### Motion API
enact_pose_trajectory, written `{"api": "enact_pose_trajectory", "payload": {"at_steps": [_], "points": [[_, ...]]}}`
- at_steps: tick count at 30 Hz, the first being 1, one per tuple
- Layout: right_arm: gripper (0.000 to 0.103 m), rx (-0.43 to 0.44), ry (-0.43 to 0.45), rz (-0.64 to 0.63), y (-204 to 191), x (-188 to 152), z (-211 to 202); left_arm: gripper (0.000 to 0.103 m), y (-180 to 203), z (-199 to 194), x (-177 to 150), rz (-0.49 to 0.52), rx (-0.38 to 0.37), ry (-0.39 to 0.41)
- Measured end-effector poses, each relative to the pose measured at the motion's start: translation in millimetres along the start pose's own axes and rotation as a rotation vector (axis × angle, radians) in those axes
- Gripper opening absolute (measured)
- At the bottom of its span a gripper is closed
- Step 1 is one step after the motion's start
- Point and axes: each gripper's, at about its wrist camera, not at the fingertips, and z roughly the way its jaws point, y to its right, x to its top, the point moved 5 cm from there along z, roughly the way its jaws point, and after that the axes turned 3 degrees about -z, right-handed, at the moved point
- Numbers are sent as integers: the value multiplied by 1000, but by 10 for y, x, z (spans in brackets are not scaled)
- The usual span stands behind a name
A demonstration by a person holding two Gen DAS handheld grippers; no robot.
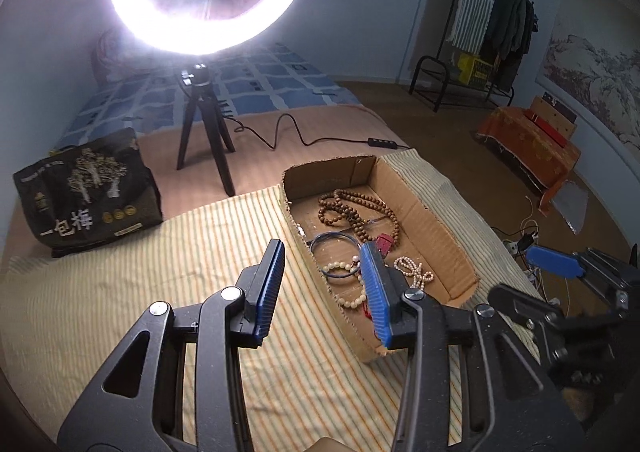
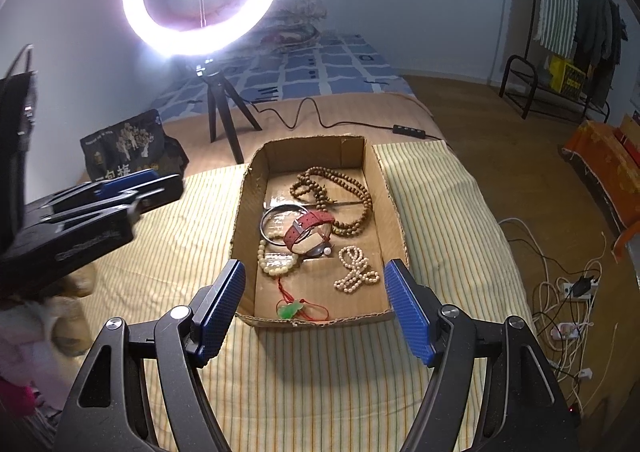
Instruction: Organize jewelry
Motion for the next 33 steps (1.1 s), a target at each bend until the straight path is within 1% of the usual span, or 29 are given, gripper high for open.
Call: {"api": "enact_pose_trajectory", "payload": {"at_steps": [5, 7, 9, 13, 15, 19, 21, 22, 23, 24, 25, 26, 27, 28, 29, 33], "points": [[72, -11, 16, -11, -26, 13, -39, 40, -39, -259, -63, 22, 13, 25], [72, -16, 22, -17, -36, 15, -60, 43, -57, -360, -105, 23, 17, 31], [72, -21, 28, -20, -43, 24, -73, 54, -78, -458, -145, 23, 26, 42], [72, -26, 47, -20, -62, 27, -131, 61, -129, -602, -236, 7, 36, 53], [72, -27, 53, -20, -67, 19, -159, 68, -150, -662, -275, 6, 46, 65], [72, -27, 60, -15, -85, 13, -188, 78, -148, -746, -322, 22, 63, 92], [72, -28, 67, -16, -100, 16, -206, 85, -138, -773, -342, 23, 66, 96], [73, -29, 70, -19, -109, 22, -210, 86, -131, -775, -346, 25, 71, 97], [79, -30, 73, -22, -118, 26, -216, 86, -122, -786, -349, 28, 78, 101], [81, -33, 82, -24, -124, 30, -233, 87, -117, -799, -354, 33, 83, 105], [81, -36, 91, -26, -129, 34, -255, 87, -105, -816, -354, 39, 90, 111], [81, -36, 95, -29, -138, 37, -269, 90, -89, -832, -354, 47, 97, 118], [81, -35, 101, -33, -146, 40, -285, 98, -81, -842, -356, 54, 108, 123], [81, -37, 107, -35, -154, 40, -297, 101, -79, -855, -361, 58, 116, 129], [81, -40, 111, -36, -158, 40, -307, 102, -79, -868, -365, 61, 120, 138], [81, -37, 111, -40, -161, 25, -318, 102, -86, -866, -373, 61, 136, 138]]}}
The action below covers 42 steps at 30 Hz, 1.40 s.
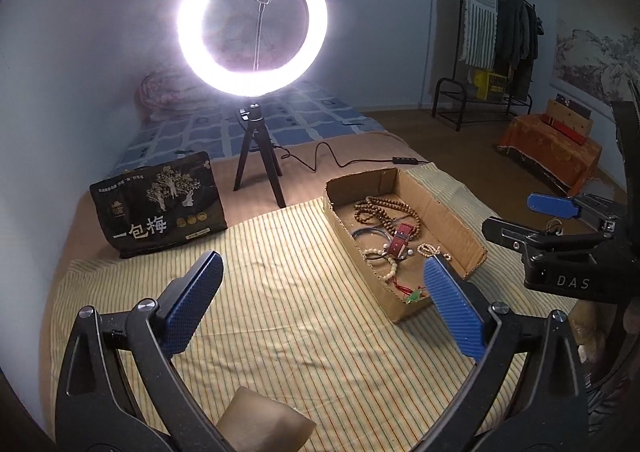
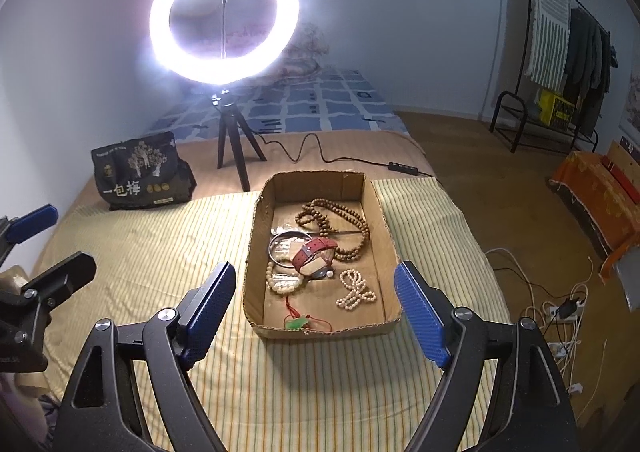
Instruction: Organize jewelry
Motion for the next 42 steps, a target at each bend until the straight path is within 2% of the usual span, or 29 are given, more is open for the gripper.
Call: {"api": "enact_pose_trajectory", "payload": {"at_steps": [14, 42], "points": [[82, 0, -14, -6, -2, -12, 17, 102, -9, 16, -50, -7, 2, -31], [82, 0, -25, 1, -5, -49, 41, 102, -8, 14, -50, -5, 3, -31]]}}
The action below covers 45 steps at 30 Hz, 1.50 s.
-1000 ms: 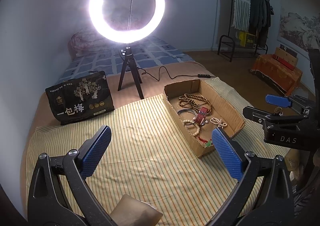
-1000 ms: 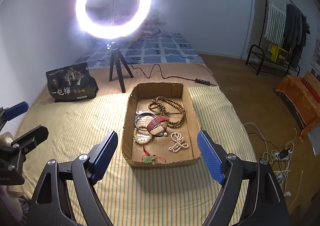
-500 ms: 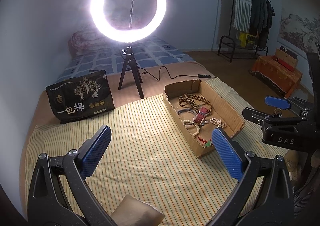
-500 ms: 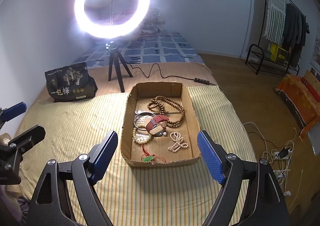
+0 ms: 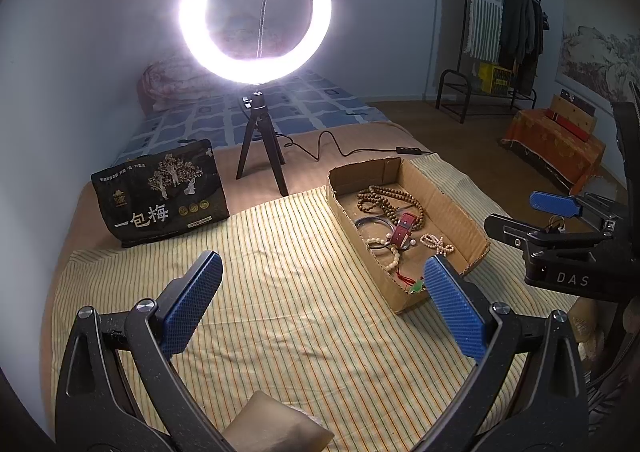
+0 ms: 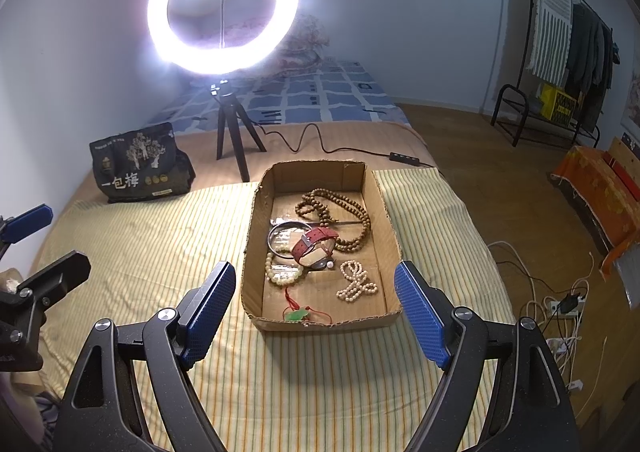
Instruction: Organize jewelry
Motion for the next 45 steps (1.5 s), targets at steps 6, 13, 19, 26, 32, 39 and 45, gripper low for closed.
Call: {"api": "enact_pose_trajectory", "payload": {"at_steps": [6, 13, 19, 26, 32, 39, 45], "points": [[82, 0, -2, 0, 0, 0, 4, 102, 2, -1, 0, -1, 1, 0], [82, 0, -4, -1, -6, -10, 7, 102, 1, -1, 2, -1, 2, 0], [82, 0, -4, 0, -6, -6, 9, 102, 5, -3, 2, 0, 2, -1], [82, 1, -6, -4, -14, -25, 10, 102, 7, -6, 1, 0, 3, 0], [82, 2, -10, -6, -23, -50, 16, 102, 7, -6, 1, 1, 2, -1], [82, 2, -10, -6, -22, -43, 20, 102, 4, -10, 5, -1, 4, 0], [82, 1, -11, -6, -21, -44, 22, 102, 10, -17, -6, 0, 5, 0]]}}
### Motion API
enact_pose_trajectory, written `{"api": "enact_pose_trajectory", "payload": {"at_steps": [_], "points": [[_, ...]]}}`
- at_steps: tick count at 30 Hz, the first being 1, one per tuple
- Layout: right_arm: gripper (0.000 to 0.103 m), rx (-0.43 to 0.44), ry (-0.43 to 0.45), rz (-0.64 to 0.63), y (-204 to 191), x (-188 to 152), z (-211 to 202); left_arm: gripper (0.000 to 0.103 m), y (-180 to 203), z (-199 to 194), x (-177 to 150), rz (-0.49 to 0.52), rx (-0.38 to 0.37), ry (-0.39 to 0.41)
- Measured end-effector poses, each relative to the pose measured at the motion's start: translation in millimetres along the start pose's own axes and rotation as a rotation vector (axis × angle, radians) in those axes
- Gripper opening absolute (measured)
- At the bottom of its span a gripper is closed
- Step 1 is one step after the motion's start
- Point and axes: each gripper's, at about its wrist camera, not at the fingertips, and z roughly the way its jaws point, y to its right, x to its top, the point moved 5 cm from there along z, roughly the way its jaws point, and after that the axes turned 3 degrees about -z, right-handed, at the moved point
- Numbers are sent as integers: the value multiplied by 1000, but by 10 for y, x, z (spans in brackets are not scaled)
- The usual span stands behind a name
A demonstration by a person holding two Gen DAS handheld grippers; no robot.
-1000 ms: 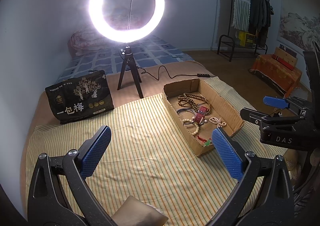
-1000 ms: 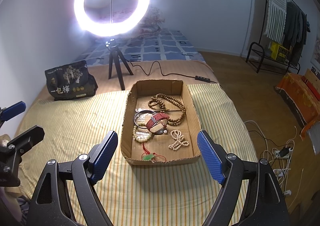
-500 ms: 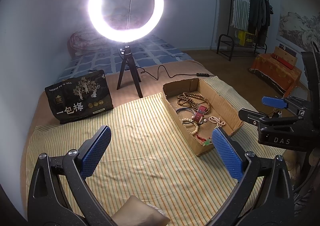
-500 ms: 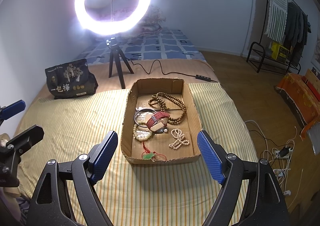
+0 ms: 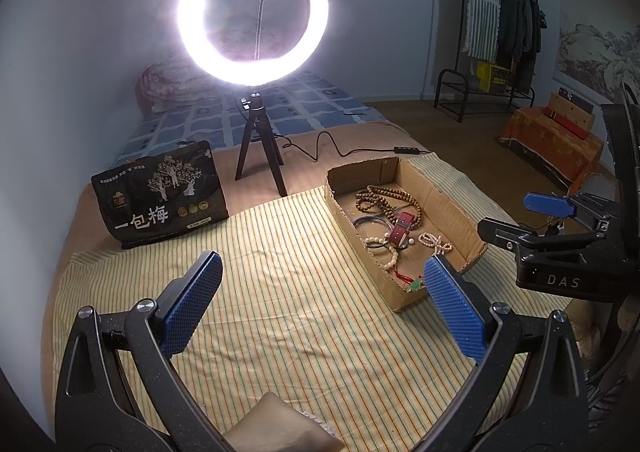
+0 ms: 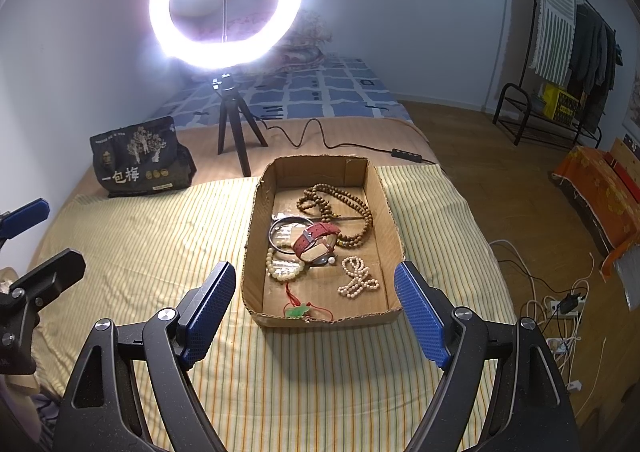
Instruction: Organize jewelry
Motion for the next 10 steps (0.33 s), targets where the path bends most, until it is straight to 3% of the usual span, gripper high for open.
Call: {"api": "enact_pose_trajectory", "payload": {"at_steps": [10], "points": [[82, 3, -3, -3, -11, -3, 11, 102, 16, -37, -11, 32, 19, 26]]}}
